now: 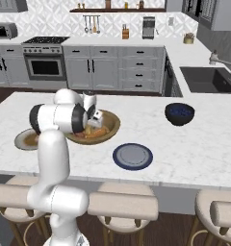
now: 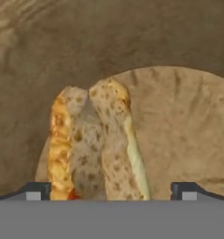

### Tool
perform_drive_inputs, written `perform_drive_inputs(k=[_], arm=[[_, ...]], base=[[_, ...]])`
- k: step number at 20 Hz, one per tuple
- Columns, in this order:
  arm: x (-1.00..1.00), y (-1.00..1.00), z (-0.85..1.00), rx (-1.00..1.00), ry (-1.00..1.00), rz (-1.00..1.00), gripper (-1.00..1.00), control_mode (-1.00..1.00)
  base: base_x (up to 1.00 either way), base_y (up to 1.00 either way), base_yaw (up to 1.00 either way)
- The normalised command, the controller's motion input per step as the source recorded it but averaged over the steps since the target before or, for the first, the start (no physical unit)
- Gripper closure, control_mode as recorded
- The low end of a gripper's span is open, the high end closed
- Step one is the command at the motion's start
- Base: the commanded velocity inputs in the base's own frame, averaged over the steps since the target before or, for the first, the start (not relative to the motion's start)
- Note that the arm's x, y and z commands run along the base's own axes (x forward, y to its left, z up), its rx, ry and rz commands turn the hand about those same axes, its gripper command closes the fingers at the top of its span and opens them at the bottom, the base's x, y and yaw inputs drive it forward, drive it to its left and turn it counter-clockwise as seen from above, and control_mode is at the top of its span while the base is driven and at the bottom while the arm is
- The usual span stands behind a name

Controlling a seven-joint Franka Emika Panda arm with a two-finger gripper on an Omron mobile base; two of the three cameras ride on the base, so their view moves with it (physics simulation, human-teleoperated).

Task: Place one bun and one sausage from the bowl on each plate.

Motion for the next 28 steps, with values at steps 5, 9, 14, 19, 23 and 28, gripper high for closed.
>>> perform_drive_inputs(k=[5, 9, 14, 19, 23, 28], arm=[[0.06, 0.01, -0.44, -0.08, -0.01, 0.03, -1.00, -1.00], [0.00, 0.00, -0.56, -0.08, 0.00, 0.02, 1.00, -1.00], [-0.31, -0.01, 0.18, 0.01, -0.01, 0.00, 1.00, -1.00], [-1.00, 0.43, 1.00, 0.00, -0.08, 0.00, 1.00, -1.00], [-1.00, 0.79, 1.00, 0.00, -0.01, 0.00, 1.00, -1.00], [-0.95, 0.97, 0.74, -0.01, 0.00, 0.04, 1.00, -1.00]], base=[[0.00, 0.00, 0.00], [0.00, 0.00, 0.00], [0.00, 0.00, 0.00], [0.00, 0.00, 0.00], [0.00, 0.00, 0.00], [0.00, 0.00, 0.00]])
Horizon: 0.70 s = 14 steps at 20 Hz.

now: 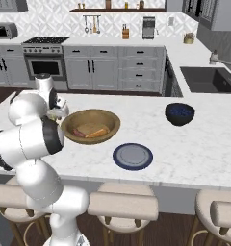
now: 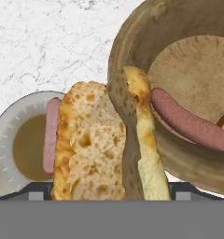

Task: Place one bun and one sausage from the bowl on each plate.

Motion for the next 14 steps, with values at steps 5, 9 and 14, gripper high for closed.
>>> perform_drive_inputs(k=[5, 9, 14], arm=[[-0.41, 1.00, -0.13, 0.00, 0.00, 0.04, 1.00, -1.00], [-0.09, 1.00, -0.31, 0.00, 0.02, 0.00, 1.00, -1.00], [0.18, 0.77, -0.47, -0.07, 0.16, 0.06, 1.00, -1.00]], base=[[0.00, 0.00, 0.00], [0.00, 0.00, 0.00], [0.00, 0.00, 0.00]])
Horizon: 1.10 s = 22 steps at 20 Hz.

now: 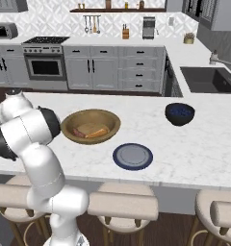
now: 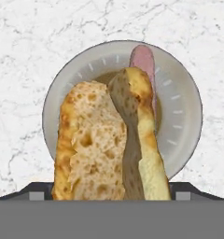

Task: Place one bun and one sausage from the bowl on each plate.

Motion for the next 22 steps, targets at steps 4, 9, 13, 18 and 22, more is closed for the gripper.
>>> perform_drive_inputs(k=[4, 9, 13, 18, 22], arm=[[0.46, 0.07, -0.68, -0.13, 0.05, 0.01, 1.00, -1.00], [0.20, 0.00, -0.18, -0.04, 0.01, 0.00, -1.00, -1.00], [-0.01, -0.04, 0.24, 0.00, -0.06, 0.00, -1.00, -1.00], [-0.56, -0.58, 0.35, 0.00, -0.23, 0.00, -1.00, -1.00], [-0.79, -0.93, 0.56, 0.00, -0.31, 0.00, -1.00, -1.00]], base=[[0.00, 0.00, 0.00], [0.00, 0.00, 0.00], [0.00, 0.00, 0.00], [0.00, 0.00, 0.00], [0.00, 0.00, 0.00]])
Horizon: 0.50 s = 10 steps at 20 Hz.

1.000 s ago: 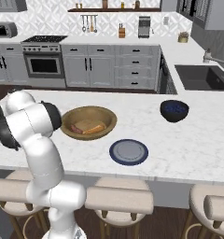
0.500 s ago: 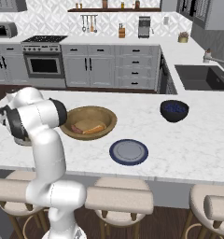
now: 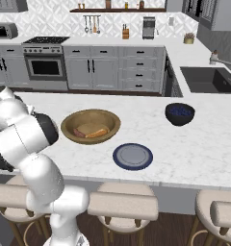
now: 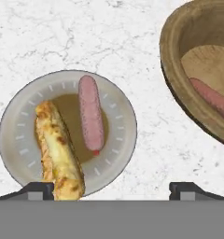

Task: Place one bun and one sausage from the bowl on each plate.

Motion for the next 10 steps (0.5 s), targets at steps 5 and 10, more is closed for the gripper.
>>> perform_drive_inputs(k=[5, 10], arm=[[-0.27, -1.00, 0.77, 0.02, -0.18, -0.01, -1.00, -1.00], [0.53, -1.00, 0.63, 0.15, 0.28, -0.10, -1.00, -1.00]], base=[[0.00, 0.00, 0.00], [0.00, 0.00, 0.00]])
